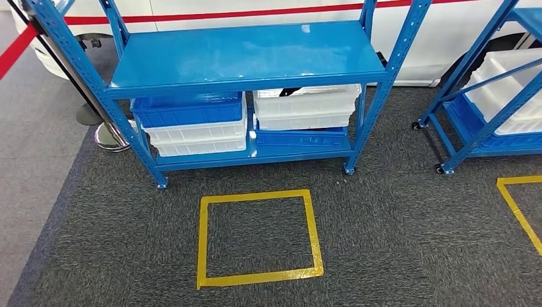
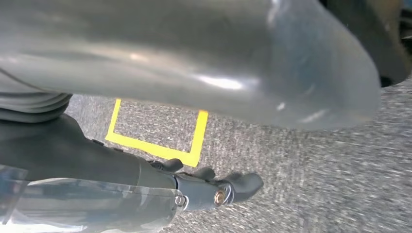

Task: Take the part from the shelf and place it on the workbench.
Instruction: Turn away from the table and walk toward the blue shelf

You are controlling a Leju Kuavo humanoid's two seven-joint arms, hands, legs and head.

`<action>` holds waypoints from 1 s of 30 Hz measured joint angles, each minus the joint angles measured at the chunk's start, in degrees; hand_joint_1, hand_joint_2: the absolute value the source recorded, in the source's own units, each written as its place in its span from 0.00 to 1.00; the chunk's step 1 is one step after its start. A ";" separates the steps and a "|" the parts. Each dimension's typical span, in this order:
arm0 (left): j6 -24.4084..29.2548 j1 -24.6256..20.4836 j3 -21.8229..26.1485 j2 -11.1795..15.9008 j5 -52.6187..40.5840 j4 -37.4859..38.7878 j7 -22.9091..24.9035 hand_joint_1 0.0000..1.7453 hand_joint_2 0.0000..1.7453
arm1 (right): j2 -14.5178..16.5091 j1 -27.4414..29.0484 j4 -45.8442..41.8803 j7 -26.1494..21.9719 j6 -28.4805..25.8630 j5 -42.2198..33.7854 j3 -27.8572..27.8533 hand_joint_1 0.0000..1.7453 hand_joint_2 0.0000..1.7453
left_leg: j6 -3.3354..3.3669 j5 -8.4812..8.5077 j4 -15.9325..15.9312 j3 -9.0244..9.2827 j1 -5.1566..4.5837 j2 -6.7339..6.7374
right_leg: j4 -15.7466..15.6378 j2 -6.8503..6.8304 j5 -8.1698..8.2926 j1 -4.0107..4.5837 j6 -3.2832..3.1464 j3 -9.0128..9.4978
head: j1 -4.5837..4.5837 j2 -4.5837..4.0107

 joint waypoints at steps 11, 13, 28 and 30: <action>-0.06 -0.07 0.00 -0.26 -0.44 0.00 0.00 0.00 0.00 | -0.17 0.26 0.02 -0.04 -0.52 -0.07 -0.54 0.00 0.00 | -1.46 -3.60 1.17 2.05 -0.42 -1.09 | -4.60 0.62 7.73 0.07 -0.59 -3.35 | -0.19 0.00; -0.05 -0.08 0.00 -0.31 -0.67 0.00 0.01 0.00 0.00 | -0.05 0.29 0.02 -0.03 -0.52 -0.10 -0.59 0.00 0.00 | -2.10 -4.36 1.97 1.99 -0.35 -0.95 | -4.97 0.52 7.64 -0.16 -1.10 -3.04 | -0.40 0.00; -0.05 -0.04 -0.04 -0.34 -1.00 0.00 0.20 0.00 0.00 | -0.96 0.18 0.02 -0.20 1.89 0.05 -0.93 0.00 0.00 | -1.72 -1.67 1.49 -0.20 0.67 -0.27 | -5.29 -0.03 5.06 -0.55 0.76 -0.26 | -1.04 0.00; -0.09 -0.07 -0.05 -0.36 -1.02 0.00 0.20 0.00 0.00 | -1.05 0.12 0.02 -0.20 2.55 0.06 -0.93 0.00 0.00 | -0.92 -1.44 0.63 0.42 0.86 -0.24 | -1.87 0.05 2.93 -0.57 1.05 -1.74 | -0.91 0.00</action>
